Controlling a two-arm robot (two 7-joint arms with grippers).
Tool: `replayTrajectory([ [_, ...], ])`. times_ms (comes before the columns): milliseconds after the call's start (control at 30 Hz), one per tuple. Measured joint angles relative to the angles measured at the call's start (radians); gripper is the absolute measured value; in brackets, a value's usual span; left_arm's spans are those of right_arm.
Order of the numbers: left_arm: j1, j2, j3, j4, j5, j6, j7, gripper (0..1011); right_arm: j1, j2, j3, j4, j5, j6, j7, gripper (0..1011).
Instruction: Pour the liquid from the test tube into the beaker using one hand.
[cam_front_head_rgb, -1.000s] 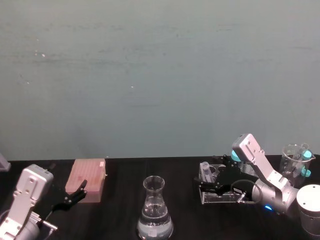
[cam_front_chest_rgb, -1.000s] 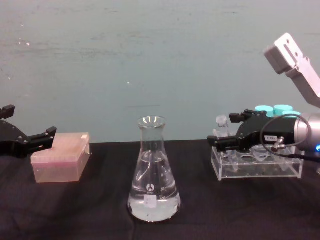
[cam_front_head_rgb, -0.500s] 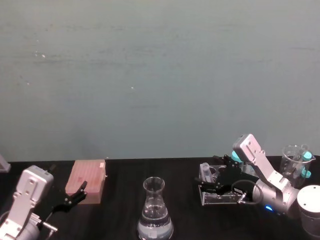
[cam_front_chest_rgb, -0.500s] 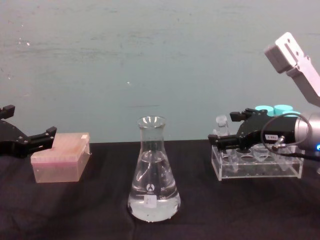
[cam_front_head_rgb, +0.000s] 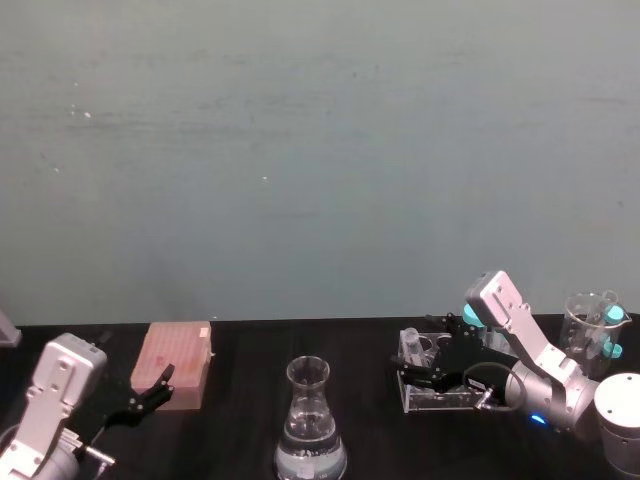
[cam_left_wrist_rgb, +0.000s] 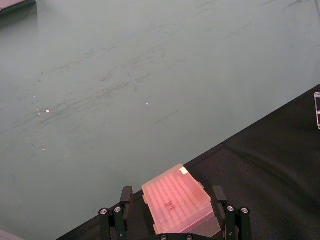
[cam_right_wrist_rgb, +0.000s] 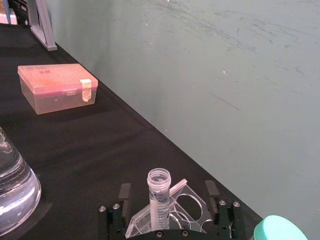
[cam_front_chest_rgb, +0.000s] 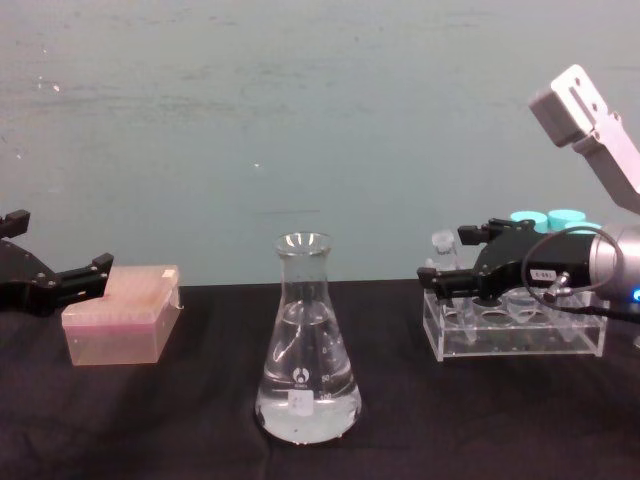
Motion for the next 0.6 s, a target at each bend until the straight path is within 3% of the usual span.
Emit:
replayTrajectory([
  [133,0.000,0.000,0.000,0.000,0.000,0.000,0.000,1000,0.000,0.000,0.000,0.000,0.000,0.001,0.000,863],
  [600,0.000,0.000,0.000,0.000,0.000,0.000,0.000,1000,0.000,0.000,0.000,0.000,0.000,0.001,0.000,420],
])
